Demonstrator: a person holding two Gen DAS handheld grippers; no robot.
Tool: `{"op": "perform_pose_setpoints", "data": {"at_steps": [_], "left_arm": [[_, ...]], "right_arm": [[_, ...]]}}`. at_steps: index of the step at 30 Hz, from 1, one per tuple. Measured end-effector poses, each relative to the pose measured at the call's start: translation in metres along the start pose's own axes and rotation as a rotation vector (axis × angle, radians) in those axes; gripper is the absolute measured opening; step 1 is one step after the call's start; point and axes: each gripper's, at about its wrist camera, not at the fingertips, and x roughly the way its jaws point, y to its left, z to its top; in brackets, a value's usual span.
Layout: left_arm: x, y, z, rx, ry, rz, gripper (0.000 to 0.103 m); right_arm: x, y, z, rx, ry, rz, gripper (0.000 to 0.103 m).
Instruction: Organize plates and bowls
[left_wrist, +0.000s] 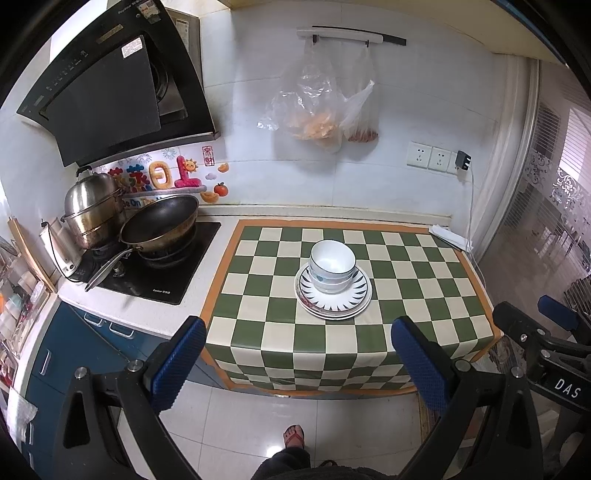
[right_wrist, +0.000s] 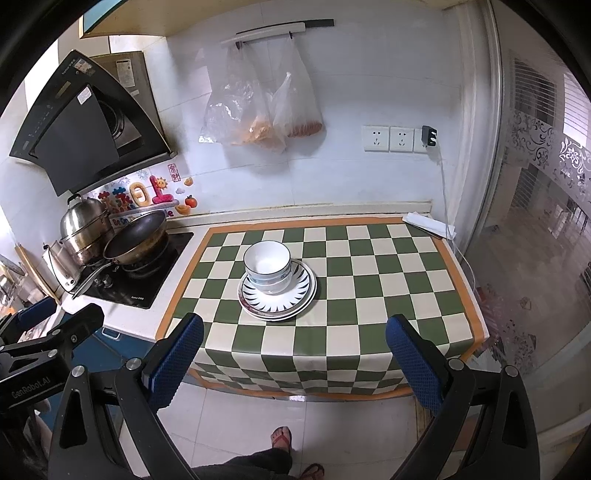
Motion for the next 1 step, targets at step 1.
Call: {"op": "perform_pose_setpoints", "data": {"at_steps": [1], "left_arm": [[-0.0003, -0.0002, 0.0013, 0.001, 0.001, -0.002, 0.103]], "right_arm": [[-0.0006, 0.0004, -0.0017, 0.001, 0.0, -0.002, 0.101]]}}
